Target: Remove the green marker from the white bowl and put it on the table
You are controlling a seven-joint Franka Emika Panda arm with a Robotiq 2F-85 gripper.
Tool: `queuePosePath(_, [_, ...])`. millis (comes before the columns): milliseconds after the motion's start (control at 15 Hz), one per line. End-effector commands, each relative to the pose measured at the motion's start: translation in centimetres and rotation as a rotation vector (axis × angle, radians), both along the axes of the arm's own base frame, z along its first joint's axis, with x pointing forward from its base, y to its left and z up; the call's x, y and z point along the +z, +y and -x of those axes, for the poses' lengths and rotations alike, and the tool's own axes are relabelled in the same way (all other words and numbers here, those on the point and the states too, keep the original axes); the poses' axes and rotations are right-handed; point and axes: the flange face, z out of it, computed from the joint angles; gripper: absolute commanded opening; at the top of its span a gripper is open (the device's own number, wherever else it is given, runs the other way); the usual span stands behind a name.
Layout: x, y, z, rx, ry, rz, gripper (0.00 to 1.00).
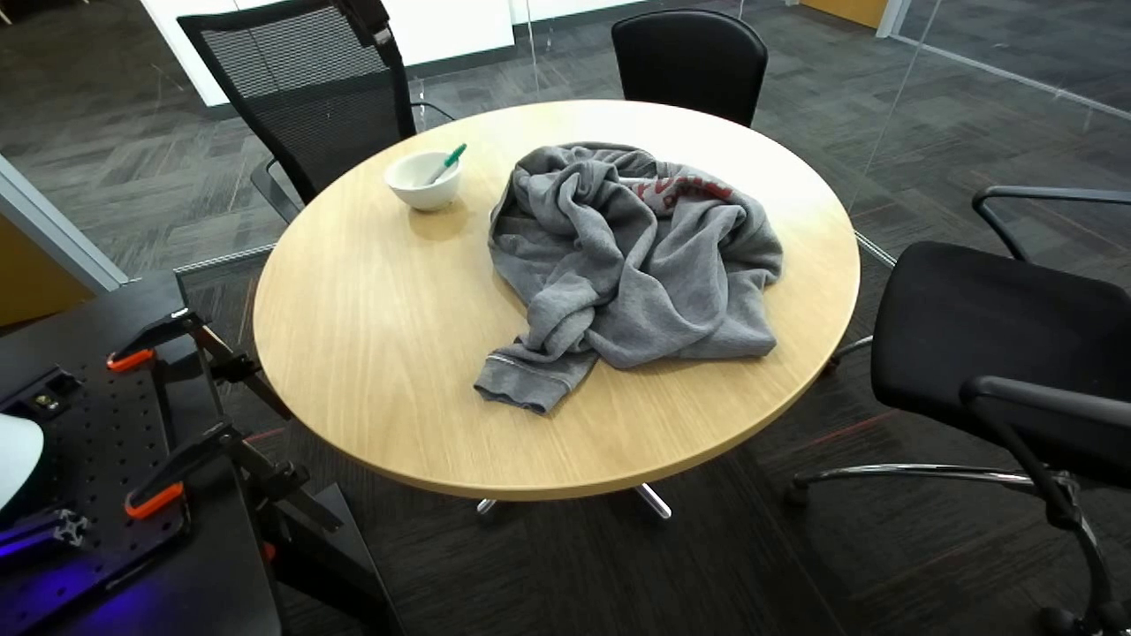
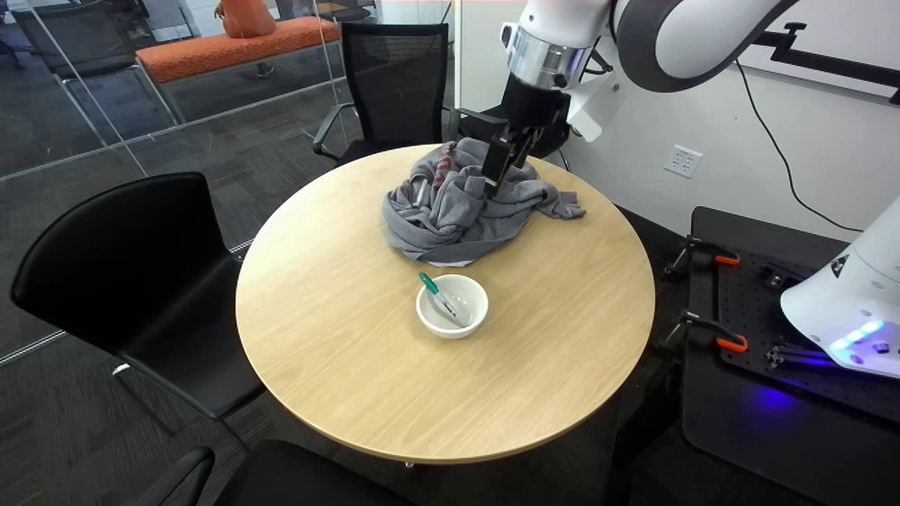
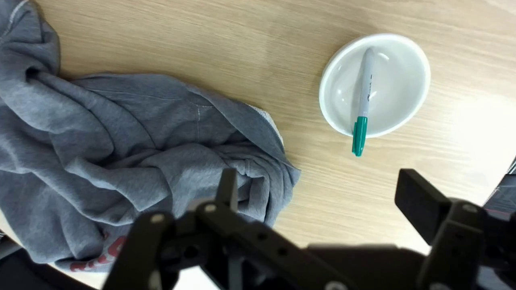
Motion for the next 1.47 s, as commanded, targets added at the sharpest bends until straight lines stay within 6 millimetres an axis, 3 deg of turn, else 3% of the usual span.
queuePosePath(0, [-1.7, 2.1, -2.0, -0.014, -0.006, 0.008, 1.0])
queuePosePath(400, [-5.6, 4.3, -3.4, 0.002, 0.047, -0.014, 1.0])
queuePosePath(1000, [-11.4, 6.7, -3.0, 0.022, 0.074, 0.0, 1.0])
queuePosePath(1400, [-12.2, 6.8, -2.3, 0.051, 0.109, 0.008, 1.0])
